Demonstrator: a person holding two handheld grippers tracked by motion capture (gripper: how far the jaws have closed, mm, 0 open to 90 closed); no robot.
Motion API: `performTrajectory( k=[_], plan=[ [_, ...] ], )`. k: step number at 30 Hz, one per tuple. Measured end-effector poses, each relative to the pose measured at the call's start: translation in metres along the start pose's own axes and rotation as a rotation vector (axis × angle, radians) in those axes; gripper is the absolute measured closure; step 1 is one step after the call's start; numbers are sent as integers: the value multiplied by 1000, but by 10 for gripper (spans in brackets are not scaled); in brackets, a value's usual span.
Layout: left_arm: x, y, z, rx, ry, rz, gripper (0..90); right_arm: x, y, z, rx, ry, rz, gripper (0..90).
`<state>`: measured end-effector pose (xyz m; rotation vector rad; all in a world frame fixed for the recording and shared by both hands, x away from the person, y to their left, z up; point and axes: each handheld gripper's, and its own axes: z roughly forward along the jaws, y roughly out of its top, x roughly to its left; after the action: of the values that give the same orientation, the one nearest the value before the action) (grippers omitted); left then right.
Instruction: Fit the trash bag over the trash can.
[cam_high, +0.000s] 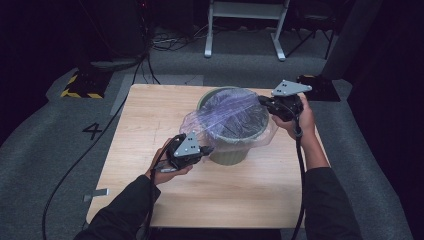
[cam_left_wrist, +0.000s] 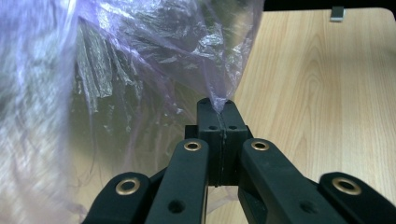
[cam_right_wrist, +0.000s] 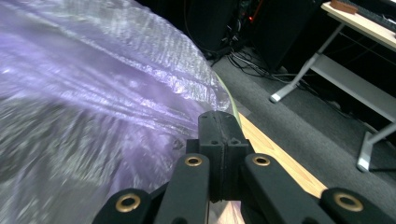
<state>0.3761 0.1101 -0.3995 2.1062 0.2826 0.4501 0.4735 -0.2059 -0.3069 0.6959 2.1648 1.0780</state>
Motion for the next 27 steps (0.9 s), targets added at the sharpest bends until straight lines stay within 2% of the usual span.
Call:
performTrajectory(
  k=[6, 11, 12, 15, 16, 17, 18, 20, 21, 23, 27],
  plan=[
    [-5, -8, -2, 51, -35, 26, 900, -3, 6, 8, 3, -60, 17, 900],
    [-7, -14, -4, 90, -67, 39, 900, -7, 5, 17, 24, -85, 40, 900],
    [-7, -15, -5, 89, -71, 46, 900, -8, 5, 18, 28, -88, 43, 900],
    [-6, -18, -12, 56, -68, 34, 899, -10, 4, 23, 36, -84, 58, 900],
    [-6, -18, -16, 40, -65, 32, 860, -10, 3, 23, 36, -80, 61, 900],
    [-6, -18, -19, 29, -65, 16, 729, -10, 3, 24, 36, -79, 60, 900],
    [-6, -18, -22, 26, -49, -2, 652, -10, 3, 24, 37, -79, 61, 900],
    [-8, -17, -30, -5, -51, -35, 545, -9, 3, 24, 32, -69, 63, 900],
    [-9, -17, -34, -20, -57, -58, 470, -9, 3, 25, 36, -74, 60, 900],
    [-15, -17, -42, -41, -36, -77, 306, -9, 3, 25, 35, -72, 66, 900],
    [-21, -17, -57, -100, -11, -88, 187, -9, 2, 26, 41, -80, 72, 900]
  ],
)
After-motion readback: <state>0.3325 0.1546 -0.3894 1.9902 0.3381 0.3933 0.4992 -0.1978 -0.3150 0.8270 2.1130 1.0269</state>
